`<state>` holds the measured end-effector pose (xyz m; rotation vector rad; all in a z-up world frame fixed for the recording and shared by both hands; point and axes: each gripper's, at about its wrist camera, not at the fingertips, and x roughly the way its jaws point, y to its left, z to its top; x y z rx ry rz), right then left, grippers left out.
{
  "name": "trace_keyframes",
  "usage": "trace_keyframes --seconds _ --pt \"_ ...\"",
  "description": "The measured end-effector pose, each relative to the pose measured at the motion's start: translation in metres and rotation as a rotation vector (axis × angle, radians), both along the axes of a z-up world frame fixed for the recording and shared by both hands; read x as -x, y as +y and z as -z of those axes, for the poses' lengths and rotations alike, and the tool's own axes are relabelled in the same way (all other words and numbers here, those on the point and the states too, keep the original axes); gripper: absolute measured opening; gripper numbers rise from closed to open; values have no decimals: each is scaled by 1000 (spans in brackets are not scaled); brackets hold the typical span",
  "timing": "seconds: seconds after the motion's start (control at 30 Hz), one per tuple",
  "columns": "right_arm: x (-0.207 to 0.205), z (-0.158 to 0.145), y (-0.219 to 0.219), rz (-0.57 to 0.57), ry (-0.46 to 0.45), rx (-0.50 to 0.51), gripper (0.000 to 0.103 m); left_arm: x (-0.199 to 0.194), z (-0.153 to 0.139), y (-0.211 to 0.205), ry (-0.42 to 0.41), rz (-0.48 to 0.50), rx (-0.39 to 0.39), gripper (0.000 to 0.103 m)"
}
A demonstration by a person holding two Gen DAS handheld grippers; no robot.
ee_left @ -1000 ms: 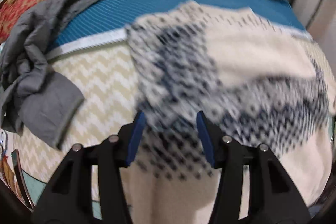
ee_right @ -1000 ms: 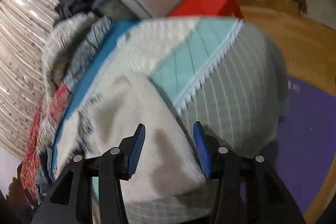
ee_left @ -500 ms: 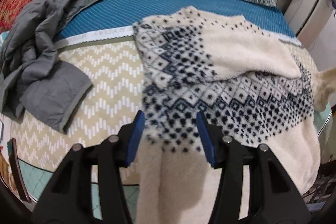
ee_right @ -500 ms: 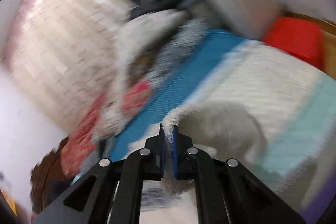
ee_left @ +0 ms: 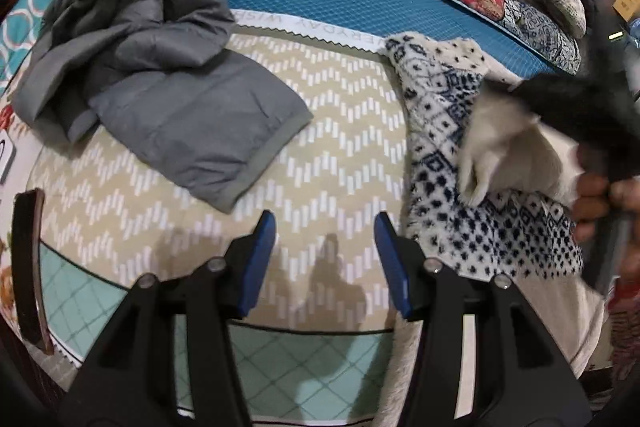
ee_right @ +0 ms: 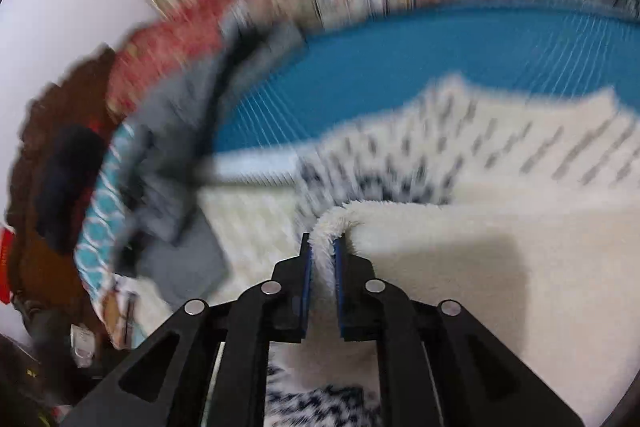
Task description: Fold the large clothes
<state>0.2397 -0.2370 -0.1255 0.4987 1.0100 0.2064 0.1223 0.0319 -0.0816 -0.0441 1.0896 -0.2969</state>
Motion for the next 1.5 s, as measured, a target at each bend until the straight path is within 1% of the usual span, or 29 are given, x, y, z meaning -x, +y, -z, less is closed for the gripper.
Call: trace_keyframes --seconds 0.1,0.13,0.23,0.3,0.37,0.43,0.47,0.57,0.6,0.63,0.67,0.7,0.77,0.83,0.87,0.9,0.93,0.97,1.03,1.07,1.1,1.13,1.17,1.2,1.23,1.33,1.4,1.47,1.5 --pt "17 -12 -17 14 -77 -108 88 -3 -8 -10 -24 28 10 49" --pt "23 -24 -29 12 -123 -142 87 -5 -9 -16 -29 40 14 49" --pt "50 -69 -65 24 -253 -184 74 -15 -17 -51 -49 109 19 50" --pt "59 -91 -94 48 -308 -179 61 -22 -21 -78 -78 160 12 54" --pt "80 -107 -133 106 -331 -100 55 -31 -23 -102 -111 201 -13 60" --pt "100 -107 -168 190 -306 -2 52 -46 -20 -127 -126 236 -44 61" --pt "111 -101 -191 238 -260 41 52 -58 -14 -140 -120 249 -71 63" --pt "128 -65 -245 330 -96 24 52 -89 8 -156 -74 223 -143 64" --pt "132 -51 -256 355 -58 6 52 -96 13 -157 -60 213 -145 60" --pt "133 -39 -265 368 -25 -10 54 -102 19 -159 -46 204 -139 49" --pt "131 -22 -271 370 21 -10 66 -108 23 -161 -27 214 -129 21" --pt "127 -11 -274 367 52 1 84 -109 25 -164 -20 223 -124 12" --pt "113 6 -274 344 87 40 95 -111 20 -171 -66 224 -153 9" --pt "98 7 -279 381 63 84 97 -116 8 -182 -153 223 -205 9" --pt "93 4 -280 402 17 78 98 -120 3 -187 -200 218 -239 9" --pt "91 -4 -283 433 -66 91 98 -124 2 -191 -233 209 -273 9" --pt "88 -6 -283 457 -102 123 98 -129 2 -194 -251 196 -305 9" --pt "81 3 -285 476 -77 118 98 -137 10 -199 -244 175 -349 9" --pt "69 39 -286 454 51 40 97 -148 35 -207 -180 173 -407 10" --pt "71 45 -286 449 40 25 97 -148 51 -213 -165 196 -452 13" --pt "75 40 -287 453 9 31 97 -142 56 -219 -212 212 -502 13" --pt "78 36 -289 457 13 16 98 -133 59 -227 -281 236 -565 13" --pt "83 30 -293 466 5 -3 98 -128 59 -230 -297 249 -589 13" --pt "90 24 -295 472 -8 -14 97 -123 56 -232 -299 266 -594 14" --pt "97 17 -298 476 -17 -19 97 -120 51 -228 -290 278 -569 14" --pt "130 2 -302 474 -44 -54 97 -117 33 -206 -253 260 -499 25" --pt "166 -10 -300 462 -67 -81 96 -114 22 -188 -231 234 -455 34" --pt "195 -15 -288 447 -84 -91 96 -103 13 -161 -201 217 -395 40" --pt "206 -15 -279 442 -86 -85 95 -96 11 -149 -178 214 -377 46"
